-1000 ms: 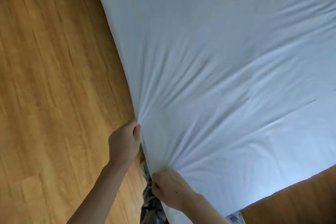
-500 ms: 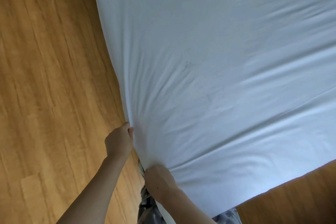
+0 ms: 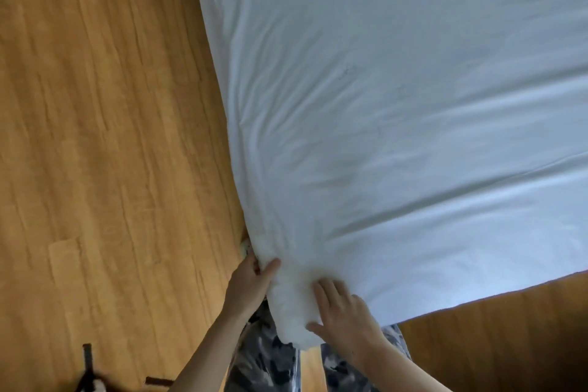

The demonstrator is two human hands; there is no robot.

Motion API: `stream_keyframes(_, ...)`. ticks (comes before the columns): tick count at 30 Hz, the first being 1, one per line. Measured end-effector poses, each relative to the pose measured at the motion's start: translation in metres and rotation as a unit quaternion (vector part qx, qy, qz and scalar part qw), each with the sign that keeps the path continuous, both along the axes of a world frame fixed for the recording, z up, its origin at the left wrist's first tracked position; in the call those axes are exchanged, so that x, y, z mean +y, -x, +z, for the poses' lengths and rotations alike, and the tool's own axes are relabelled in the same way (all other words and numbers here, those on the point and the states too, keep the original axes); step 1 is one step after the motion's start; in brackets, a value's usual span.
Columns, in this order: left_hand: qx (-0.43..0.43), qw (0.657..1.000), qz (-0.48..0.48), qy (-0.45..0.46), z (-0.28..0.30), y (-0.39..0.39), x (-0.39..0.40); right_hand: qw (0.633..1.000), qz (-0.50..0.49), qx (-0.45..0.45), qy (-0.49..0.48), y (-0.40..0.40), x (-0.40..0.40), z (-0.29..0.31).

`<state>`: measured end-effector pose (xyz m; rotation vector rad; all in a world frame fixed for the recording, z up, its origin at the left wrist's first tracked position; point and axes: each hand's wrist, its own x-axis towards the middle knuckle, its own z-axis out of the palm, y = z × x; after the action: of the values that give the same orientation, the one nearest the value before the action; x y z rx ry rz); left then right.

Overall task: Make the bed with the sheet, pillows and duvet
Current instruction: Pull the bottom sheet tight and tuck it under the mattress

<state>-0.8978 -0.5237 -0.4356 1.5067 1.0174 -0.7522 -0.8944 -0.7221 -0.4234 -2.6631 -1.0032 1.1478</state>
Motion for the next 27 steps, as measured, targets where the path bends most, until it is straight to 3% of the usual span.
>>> stream_keyframes(3,0.005,1.0,0.011,0.014,0.0,0.02,-0.006,1.0,-0.003,-0.015,0.002,0.002,0.002,-0.007)
stream_keyframes(6,0.015,1.0,0.002,0.022,-0.003,0.032,-0.007,0.998,0.058,-0.025,0.004,-0.004,0.006,-0.007)
stream_keyframes(11,0.025,0.997,-0.048,0.061,-0.005,0.049,-0.005,0.993,0.065,0.095,-0.015,-0.017,0.011,-0.001)
stream_keyframes(15,0.015,0.995,-0.094,0.034,-0.006,0.062,-0.013,0.984,0.071,0.151,-0.054,-0.029,0.011,0.004)
stream_keyframes(19,0.023,0.997,-0.067,0.022,-0.001,0.085,-0.021,0.975,0.074,0.187,-0.089,-0.024,0.008,0.019)
stream_keyframes(27,0.042,0.989,-0.14,-0.009,-0.015,0.076,-0.018,0.981,0.09,0.169,-0.037,-0.02,0.016,-0.009)
